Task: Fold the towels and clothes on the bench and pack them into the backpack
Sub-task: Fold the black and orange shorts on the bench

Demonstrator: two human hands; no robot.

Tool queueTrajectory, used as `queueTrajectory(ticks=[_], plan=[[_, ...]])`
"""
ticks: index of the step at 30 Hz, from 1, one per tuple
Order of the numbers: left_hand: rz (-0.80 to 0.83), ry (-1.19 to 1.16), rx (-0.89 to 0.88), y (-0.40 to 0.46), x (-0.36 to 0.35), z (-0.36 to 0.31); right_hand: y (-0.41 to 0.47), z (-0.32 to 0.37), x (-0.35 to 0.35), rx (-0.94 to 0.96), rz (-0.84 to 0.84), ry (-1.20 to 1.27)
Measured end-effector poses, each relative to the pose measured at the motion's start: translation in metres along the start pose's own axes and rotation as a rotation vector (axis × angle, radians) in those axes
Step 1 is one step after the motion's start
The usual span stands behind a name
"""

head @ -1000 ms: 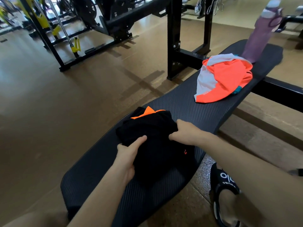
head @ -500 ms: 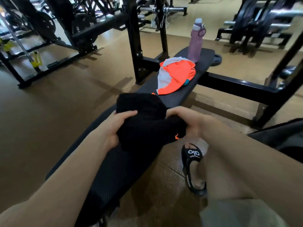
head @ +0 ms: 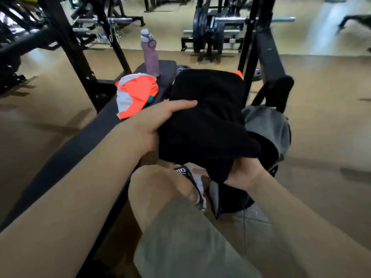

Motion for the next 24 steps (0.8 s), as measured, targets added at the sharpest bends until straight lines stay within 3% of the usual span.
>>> queueTrajectory(ticks=[5, 11, 17, 24], plan=[[0.152, 0.089, 0.131, 0.026, -0.048, 0.049, -0.027, -0.022, 0.057, 0.03, -0.046, 0.225], [0.096, 0.391, 0.247, 0.071, -0.05, 0.124, -0.043, -0.015, 0.127, 0.045, -0.305, 0.163], [0.154, 0.573, 0.296, 0.113, -0.086, 0.186, -0.042, -0.005, 0.182, -0.103, -0.513, -0.324], [0.248, 0.624, 0.242, 0.158, -0.147, 0.222, -0.029, 0.049, 0.241, 0.1, -0.776, -0.738]])
Point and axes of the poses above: each hand's wrist, its own y-axis towards the middle knuckle, its own x-axis out of the back of the hand, z = x × y, the point moved 10 cm from there along y, towards the middle knuckle, and after that the axes turned 14 degrees about y, right-handed, at the moved point
